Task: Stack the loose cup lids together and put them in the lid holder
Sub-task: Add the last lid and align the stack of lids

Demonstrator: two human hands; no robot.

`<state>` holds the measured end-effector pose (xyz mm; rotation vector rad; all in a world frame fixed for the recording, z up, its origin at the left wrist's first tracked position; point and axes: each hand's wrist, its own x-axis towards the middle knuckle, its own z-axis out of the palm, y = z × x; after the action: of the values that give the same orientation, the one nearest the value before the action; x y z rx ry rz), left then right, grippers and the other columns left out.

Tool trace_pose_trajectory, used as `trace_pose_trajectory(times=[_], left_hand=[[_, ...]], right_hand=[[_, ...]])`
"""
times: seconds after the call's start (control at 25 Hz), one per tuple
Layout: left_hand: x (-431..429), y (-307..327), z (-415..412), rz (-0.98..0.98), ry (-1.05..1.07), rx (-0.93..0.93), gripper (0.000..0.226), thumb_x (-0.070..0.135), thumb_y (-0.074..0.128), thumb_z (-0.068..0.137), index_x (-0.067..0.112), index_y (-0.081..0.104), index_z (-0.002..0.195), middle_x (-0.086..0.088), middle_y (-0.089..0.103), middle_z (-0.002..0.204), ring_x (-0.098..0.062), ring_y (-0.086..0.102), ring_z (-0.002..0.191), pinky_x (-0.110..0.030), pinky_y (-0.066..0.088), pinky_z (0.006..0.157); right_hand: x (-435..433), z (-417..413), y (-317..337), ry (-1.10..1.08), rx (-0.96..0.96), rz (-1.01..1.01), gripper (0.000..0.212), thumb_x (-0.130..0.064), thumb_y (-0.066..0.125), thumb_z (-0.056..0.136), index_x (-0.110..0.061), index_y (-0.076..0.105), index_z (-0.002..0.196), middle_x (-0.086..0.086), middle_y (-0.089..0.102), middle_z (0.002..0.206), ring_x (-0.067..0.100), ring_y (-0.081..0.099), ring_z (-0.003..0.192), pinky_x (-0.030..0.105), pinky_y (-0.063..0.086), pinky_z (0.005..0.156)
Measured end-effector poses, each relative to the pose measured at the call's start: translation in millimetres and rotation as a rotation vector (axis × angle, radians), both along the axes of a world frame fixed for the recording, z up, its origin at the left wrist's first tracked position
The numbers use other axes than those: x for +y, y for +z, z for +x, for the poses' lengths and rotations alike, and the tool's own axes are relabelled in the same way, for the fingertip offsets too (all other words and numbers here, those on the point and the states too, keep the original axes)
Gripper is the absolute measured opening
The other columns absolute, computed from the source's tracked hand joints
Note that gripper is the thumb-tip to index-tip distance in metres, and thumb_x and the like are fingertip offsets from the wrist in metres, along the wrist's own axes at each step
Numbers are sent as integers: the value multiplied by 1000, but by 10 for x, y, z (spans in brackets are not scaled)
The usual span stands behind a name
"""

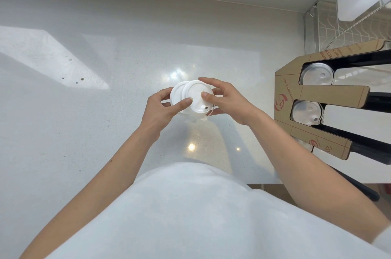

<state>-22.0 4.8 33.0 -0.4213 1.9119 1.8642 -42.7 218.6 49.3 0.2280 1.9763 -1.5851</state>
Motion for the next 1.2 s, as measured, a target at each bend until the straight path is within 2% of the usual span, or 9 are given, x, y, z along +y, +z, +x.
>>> trace_pose_trajectory(times=[0.08,0.16,0.32,0.48,0.72,0.88,1.0,1.08,1.2], left_hand=[[9,-37,0,5,19,-4,40,31,85,78,27,72,115,15,75,109,-6,73,96,-33,60,90],[8,-54,4,31,25,-19,45,23,79,85,14,68,127,-2,70,123,-13,71,104,-37,60,94],[2,-23,4,97,14,-12,40,17,75,89,9,67,128,-9,68,126,-17,70,110,-36,59,94],[-31,-10,-23,172,31,-22,35,13,69,93,7,67,128,-16,66,130,-22,67,119,-35,58,95],[-15,21,-22,198,37,8,37,15,66,96,5,64,131,-16,65,134,-25,64,124,-36,58,95],[-9,87,-11,202,12,51,37,12,67,94,5,65,130,-13,67,133,-20,68,116,-38,57,98],[-17,133,23,223,-31,85,36,9,68,94,4,65,130,-13,66,134,-23,68,118,-40,55,101],[-8,156,53,232,-41,95,35,9,67,94,5,65,129,-14,65,136,-25,67,120,-42,53,104],[14,191,121,239,-80,113,28,12,63,98,10,68,125,-13,65,134,-19,68,116,-40,54,103]], right_hand=[[-26,1,-3,65,42,116,51,-29,62,98,-31,47,146,13,62,120,20,70,98,36,64,77],[-46,13,-6,110,64,174,51,-31,61,98,-31,46,147,11,61,122,21,67,105,36,63,80],[-38,39,-1,12,42,96,49,-30,67,95,-27,52,141,14,61,120,24,69,106,40,63,83],[0,33,7,-97,18,-30,41,-24,71,92,-19,62,131,13,67,110,21,72,96,42,61,87],[1,95,14,-203,72,-67,37,-20,75,89,-12,66,125,18,70,113,31,70,104,48,60,88],[12,172,53,-233,129,-74,40,-14,76,88,-9,66,127,17,69,117,26,71,102,42,62,84],[30,238,84,-243,160,-72,42,-14,76,87,-11,67,128,14,69,120,22,71,102,36,61,82],[32,287,101,-264,179,-61,42,-16,76,87,-11,67,128,15,69,122,26,70,106,41,61,85],[10,366,126,-296,198,-49,40,-15,75,88,-9,67,127,17,69,121,31,70,105,44,61,87]])
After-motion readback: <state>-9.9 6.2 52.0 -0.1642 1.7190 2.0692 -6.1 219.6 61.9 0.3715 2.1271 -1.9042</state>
